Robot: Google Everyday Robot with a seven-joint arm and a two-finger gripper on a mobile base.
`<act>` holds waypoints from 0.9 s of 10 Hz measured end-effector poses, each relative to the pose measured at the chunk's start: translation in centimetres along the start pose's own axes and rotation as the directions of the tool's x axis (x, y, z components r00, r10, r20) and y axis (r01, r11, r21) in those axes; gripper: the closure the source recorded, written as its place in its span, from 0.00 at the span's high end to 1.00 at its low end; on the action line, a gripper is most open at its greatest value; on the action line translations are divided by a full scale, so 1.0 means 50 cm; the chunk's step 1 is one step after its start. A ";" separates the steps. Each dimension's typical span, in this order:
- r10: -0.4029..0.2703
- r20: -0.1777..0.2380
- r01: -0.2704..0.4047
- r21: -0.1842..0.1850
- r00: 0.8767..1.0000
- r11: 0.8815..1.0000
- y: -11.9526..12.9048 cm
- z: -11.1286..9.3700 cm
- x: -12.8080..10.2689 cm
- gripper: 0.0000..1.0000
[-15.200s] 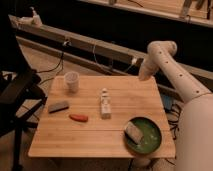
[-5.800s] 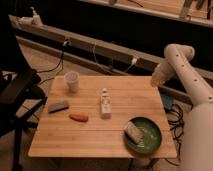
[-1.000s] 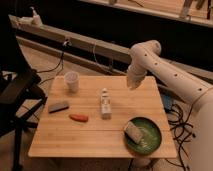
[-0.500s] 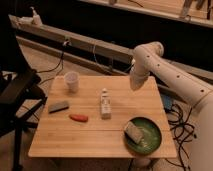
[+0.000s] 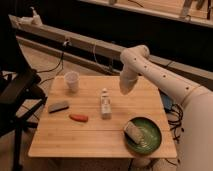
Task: Move the arm in a circular motion
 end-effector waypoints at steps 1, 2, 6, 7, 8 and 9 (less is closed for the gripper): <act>-0.040 0.021 0.040 0.000 0.999 0.999 -0.016 0.009 -0.031 0.00; -0.087 0.042 0.087 0.006 0.995 0.996 -0.039 0.014 -0.065 0.00; -0.210 0.071 0.207 0.053 0.975 0.977 -0.147 0.033 -0.138 0.00; -0.214 0.067 0.209 0.076 0.974 0.975 -0.187 0.034 -0.123 0.00; -0.215 0.062 0.209 0.096 0.975 0.973 -0.214 0.034 -0.103 0.00; -0.216 0.059 0.208 0.113 0.975 0.972 -0.234 0.035 -0.082 0.00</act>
